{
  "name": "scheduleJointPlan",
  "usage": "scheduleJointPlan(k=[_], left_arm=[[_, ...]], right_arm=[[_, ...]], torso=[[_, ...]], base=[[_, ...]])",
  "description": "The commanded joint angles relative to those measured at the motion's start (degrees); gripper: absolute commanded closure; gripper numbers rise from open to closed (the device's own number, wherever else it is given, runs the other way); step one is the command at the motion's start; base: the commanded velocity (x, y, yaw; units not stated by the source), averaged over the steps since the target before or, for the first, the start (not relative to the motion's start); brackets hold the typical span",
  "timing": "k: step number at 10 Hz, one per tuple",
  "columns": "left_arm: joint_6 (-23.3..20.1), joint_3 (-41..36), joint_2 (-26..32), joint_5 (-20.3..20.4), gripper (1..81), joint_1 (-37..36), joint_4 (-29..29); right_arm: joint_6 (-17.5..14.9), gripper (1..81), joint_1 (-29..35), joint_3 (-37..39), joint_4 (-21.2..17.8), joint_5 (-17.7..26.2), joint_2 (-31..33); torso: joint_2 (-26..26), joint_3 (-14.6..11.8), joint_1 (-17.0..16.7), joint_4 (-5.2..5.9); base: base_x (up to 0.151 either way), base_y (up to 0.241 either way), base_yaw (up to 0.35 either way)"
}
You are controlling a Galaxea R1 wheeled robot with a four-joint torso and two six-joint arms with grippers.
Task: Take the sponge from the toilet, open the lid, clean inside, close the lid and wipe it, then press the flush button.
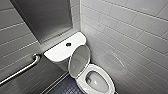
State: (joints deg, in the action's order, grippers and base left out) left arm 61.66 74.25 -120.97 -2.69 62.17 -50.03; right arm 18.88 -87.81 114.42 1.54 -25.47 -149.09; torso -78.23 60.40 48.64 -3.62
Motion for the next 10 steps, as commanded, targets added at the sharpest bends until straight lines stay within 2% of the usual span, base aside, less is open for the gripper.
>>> scheduleJointPlan(k=[1, 3, 5, 6, 10], left_arm=[[-0.58, -3.44, -2.51, -8.2, 1.0, 6.77, -9.18], [-0.66, 0.18, -4.81, -7.59, 1.0, 10.64, -9.91], [-3.83, 3.36, -7.19, -7.24, 1.0, 14.07, -9.74], [-4.0, 5.55, -9.12, -7.24, 1.0, 15.3, -9.74], [-4.88, 10.65, -14.22, -7.24, 1.0, 17.06, -9.82]], right_arm=[[-0.25, 81.1, -1.37, -6.47, 1.98, 1.14, 4.71], [-0.25, 81.1, -1.19, -11.59, 2.07, -0.37, 8.86], [0.28, 81.1, 0.12, -15.2, 2.07, -1.16, 12.56], [0.63, 81.1, 1.53, -16.17, 1.89, -1.25, 13.88], [1.68, 81.1, 11.37, -25.98, 1.19, -0.47, 22.65]], torso=[[0.0, 0.0, 0.0, 0.0], [-0.02, 0.0, 0.0, 0.0], [-0.02, -0.02, 0.0, 0.0], [-0.02, -0.02, 0.0, 0.0], [-0.05, -0.02, 0.0, 0.0]], base=[[0.0, 0.0, 0.0], [0.0, 0.0, 0.0], [0.0, 0.0, 0.0], [0.0, 0.0, 0.0], [0.0, 0.0, 0.0]])
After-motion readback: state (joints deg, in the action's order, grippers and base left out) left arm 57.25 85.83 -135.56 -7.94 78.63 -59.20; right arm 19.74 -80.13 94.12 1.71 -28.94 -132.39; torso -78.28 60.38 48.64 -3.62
